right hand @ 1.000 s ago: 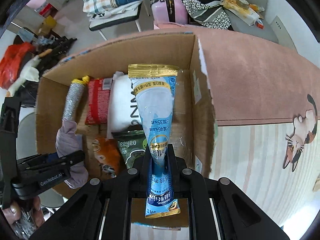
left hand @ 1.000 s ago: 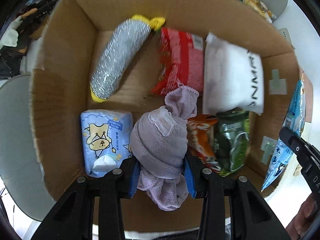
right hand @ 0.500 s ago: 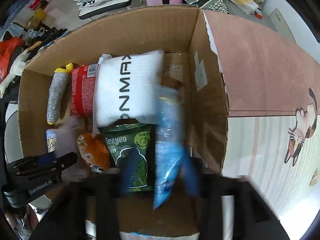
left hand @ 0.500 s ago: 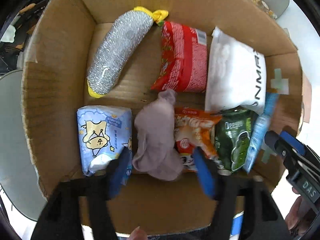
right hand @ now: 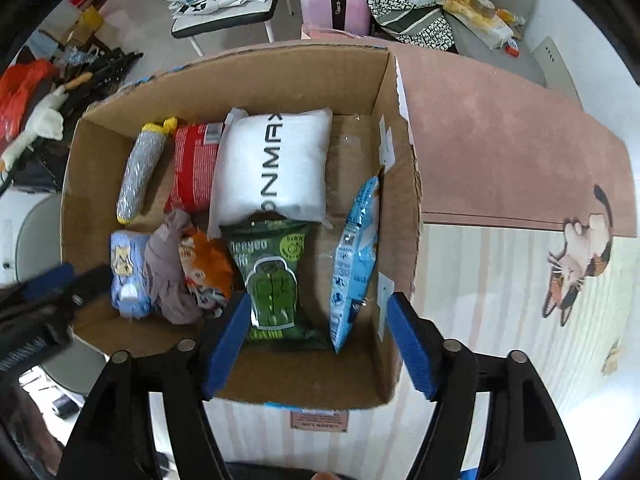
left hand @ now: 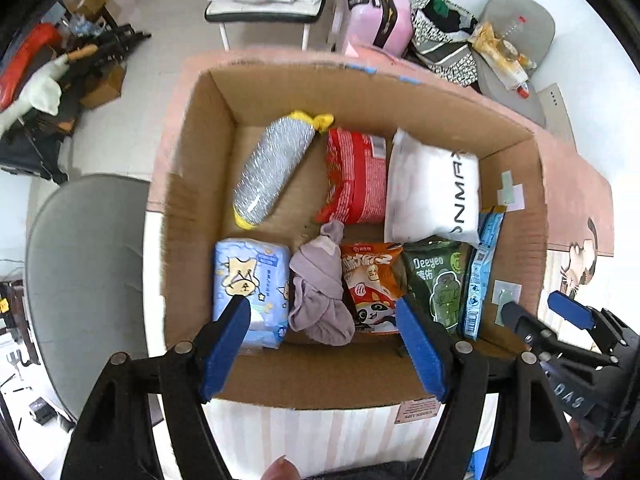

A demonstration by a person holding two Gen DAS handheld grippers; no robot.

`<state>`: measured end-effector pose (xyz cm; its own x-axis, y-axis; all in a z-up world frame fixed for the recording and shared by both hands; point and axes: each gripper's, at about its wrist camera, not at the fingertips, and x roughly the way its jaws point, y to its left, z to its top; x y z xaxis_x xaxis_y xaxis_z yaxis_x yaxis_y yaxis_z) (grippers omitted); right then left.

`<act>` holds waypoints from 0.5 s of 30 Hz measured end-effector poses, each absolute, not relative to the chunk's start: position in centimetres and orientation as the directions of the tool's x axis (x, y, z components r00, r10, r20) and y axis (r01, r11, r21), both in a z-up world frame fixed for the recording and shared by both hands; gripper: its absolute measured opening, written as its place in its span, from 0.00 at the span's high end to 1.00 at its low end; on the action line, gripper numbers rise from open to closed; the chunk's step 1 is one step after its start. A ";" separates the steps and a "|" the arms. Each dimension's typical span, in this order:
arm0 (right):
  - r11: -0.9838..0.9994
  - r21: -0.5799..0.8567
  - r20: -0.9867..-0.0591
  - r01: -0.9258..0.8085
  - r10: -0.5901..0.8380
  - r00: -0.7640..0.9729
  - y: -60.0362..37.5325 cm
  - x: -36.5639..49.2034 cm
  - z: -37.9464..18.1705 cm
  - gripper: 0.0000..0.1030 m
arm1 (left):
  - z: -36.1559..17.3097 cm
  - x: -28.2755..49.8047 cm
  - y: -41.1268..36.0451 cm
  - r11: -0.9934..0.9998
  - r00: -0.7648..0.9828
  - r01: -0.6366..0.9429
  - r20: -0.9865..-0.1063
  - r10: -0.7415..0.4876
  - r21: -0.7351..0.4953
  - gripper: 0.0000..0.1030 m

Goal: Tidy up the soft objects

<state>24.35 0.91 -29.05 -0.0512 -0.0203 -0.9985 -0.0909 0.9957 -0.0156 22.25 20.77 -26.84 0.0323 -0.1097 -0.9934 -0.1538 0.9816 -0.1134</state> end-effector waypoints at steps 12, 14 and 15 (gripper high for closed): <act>0.995 -0.071 -0.996 -0.071 -0.067 0.050 0.3 23.4 -25.0 0.00 | -23.3 21.9 20.6 0.989 0.144 -0.141 -0.989 -0.031 -0.052 0.04; 0.994 -0.079 -0.994 -0.070 -0.074 0.080 0.2 23.2 -23.6 0.00 | -22.5 21.5 20.5 0.989 0.167 -0.142 -0.986 -0.026 -0.050 0.04; 0.994 -0.082 -0.993 -0.070 -0.075 0.090 0.1 23.0 -23.1 0.00 | -22.0 21.2 20.4 0.989 0.178 -0.143 -0.984 -0.023 -0.049 0.04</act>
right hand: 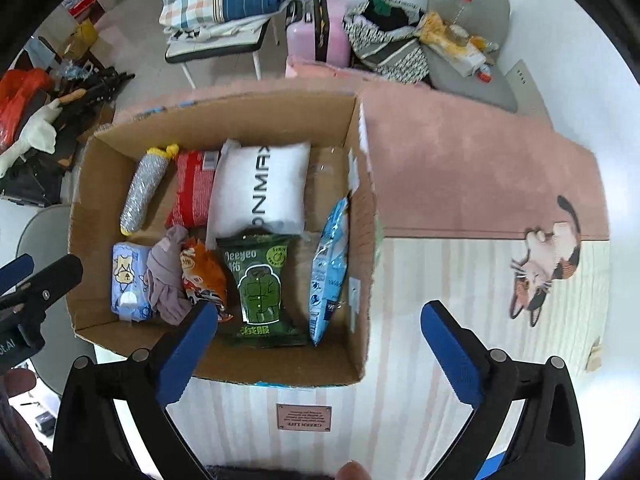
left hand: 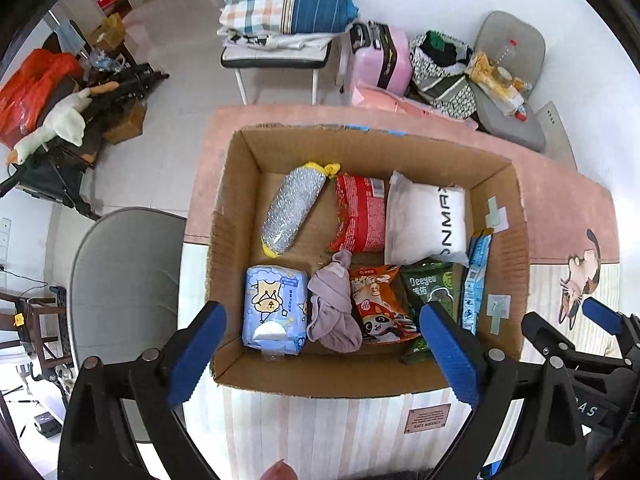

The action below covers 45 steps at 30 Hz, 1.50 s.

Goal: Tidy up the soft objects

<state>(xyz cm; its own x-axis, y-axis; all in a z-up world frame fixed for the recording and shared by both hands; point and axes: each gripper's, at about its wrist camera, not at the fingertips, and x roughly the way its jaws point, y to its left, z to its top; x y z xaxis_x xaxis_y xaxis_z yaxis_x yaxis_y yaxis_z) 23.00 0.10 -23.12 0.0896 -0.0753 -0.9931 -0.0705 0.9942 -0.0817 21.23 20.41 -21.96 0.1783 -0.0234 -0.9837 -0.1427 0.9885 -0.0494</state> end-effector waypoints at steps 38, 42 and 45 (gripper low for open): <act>0.989 -0.052 -0.879 -0.139 0.021 0.476 -1.5 6.0 4.0 0.00 | -0.6 5.3 16.8 0.990 0.478 -0.109 -0.878 -0.022 -0.084 0.04; 0.988 -0.066 -0.872 -0.138 0.010 0.490 -1.5 5.4 4.5 0.00 | -0.3 5.0 16.5 0.991 0.486 -0.104 -0.874 -0.019 -0.080 0.04; 0.989 -0.091 -0.867 -0.120 -0.019 0.498 -1.8 5.4 4.3 0.00 | -0.5 5.0 16.3 0.991 0.481 -0.106 -0.876 -0.018 -0.078 0.04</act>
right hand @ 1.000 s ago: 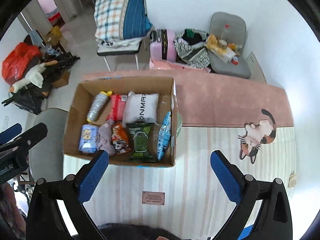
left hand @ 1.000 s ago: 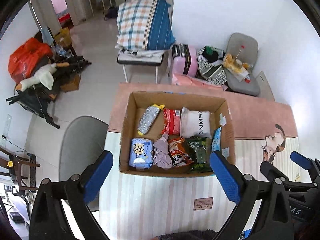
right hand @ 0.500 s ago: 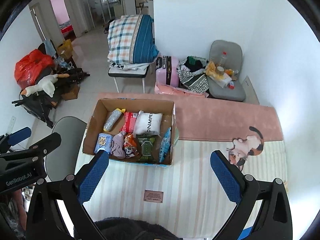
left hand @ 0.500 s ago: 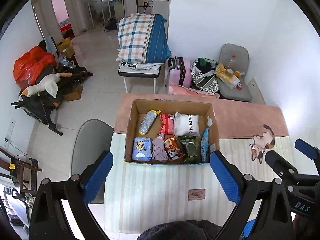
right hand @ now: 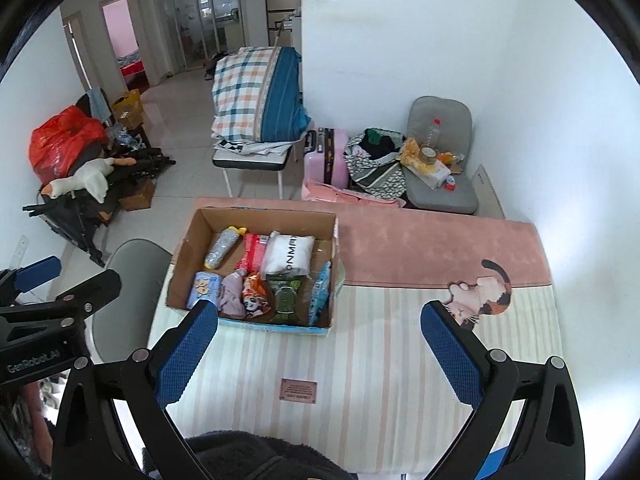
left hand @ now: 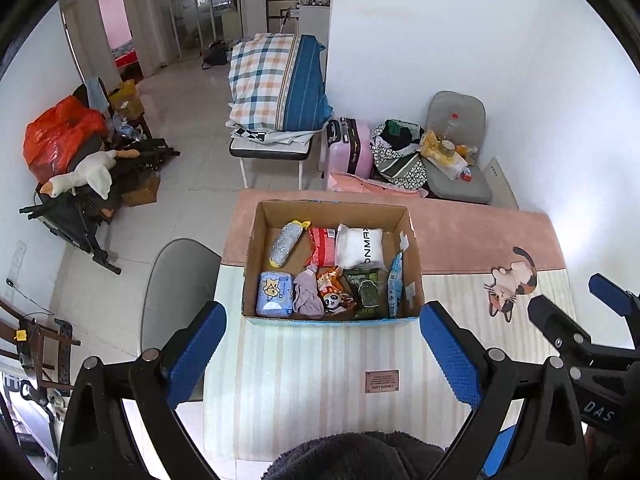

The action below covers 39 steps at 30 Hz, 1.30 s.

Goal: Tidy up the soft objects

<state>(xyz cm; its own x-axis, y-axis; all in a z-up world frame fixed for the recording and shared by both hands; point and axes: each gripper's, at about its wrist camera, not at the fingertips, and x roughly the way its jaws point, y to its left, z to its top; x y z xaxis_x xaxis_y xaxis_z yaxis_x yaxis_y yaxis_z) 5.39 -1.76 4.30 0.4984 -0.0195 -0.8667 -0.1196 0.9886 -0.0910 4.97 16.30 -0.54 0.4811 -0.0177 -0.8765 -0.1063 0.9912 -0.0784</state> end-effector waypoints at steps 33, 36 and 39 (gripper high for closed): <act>0.990 -0.128 -0.890 -0.062 -0.087 0.448 -2.7 7.4 0.4 0.00 | -5.0 6.0 15.8 0.989 0.403 -0.141 -0.915 0.016 -0.044 0.04; 0.990 -0.128 -0.889 -0.061 -0.087 0.450 -2.8 7.4 0.3 0.00 | -4.9 5.9 15.8 0.989 0.405 -0.142 -0.914 0.017 -0.045 0.04; 0.990 -0.129 -0.889 -0.061 -0.088 0.450 -2.8 7.4 0.3 0.00 | -4.9 5.9 15.8 0.989 0.403 -0.143 -0.915 0.016 -0.046 0.04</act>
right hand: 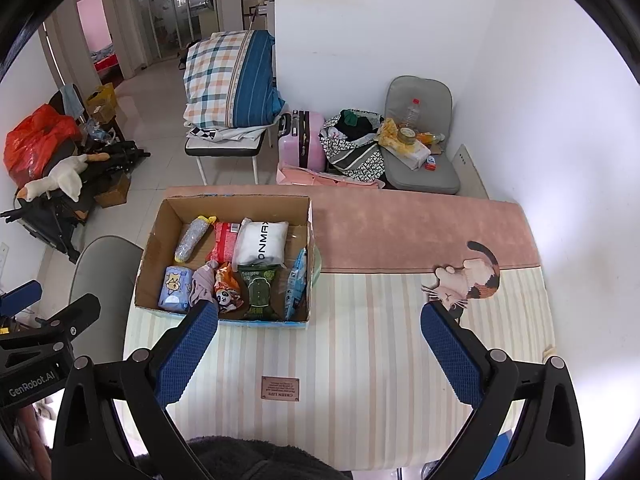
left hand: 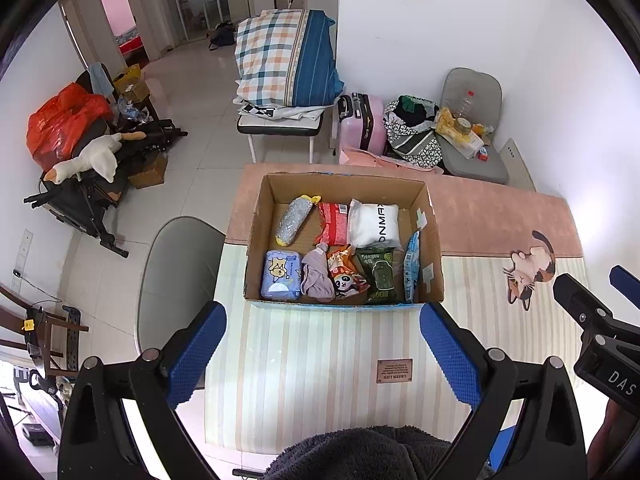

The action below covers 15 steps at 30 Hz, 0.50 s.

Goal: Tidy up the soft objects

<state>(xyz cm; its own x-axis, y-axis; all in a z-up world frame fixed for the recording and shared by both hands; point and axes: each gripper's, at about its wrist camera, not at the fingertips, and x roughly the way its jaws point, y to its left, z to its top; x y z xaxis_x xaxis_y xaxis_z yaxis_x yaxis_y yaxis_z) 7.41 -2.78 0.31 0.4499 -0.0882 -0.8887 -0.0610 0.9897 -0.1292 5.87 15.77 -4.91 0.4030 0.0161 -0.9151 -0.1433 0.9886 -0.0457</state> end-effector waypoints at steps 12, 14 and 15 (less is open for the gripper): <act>0.990 -0.132 -0.891 -0.055 -0.094 0.445 -2.9 7.6 0.0 0.00 | -4.9 5.9 15.7 0.988 0.404 -0.145 -0.915 0.018 -0.045 0.04; 0.990 -0.134 -0.890 -0.052 -0.097 0.445 -2.9 7.6 -0.1 0.00 | -5.0 5.9 15.8 0.989 0.404 -0.142 -0.915 0.015 -0.046 0.04; 0.990 -0.131 -0.891 -0.052 -0.095 0.444 -2.9 7.6 -0.1 0.00 | -4.9 6.0 15.8 0.989 0.404 -0.143 -0.915 0.016 -0.045 0.04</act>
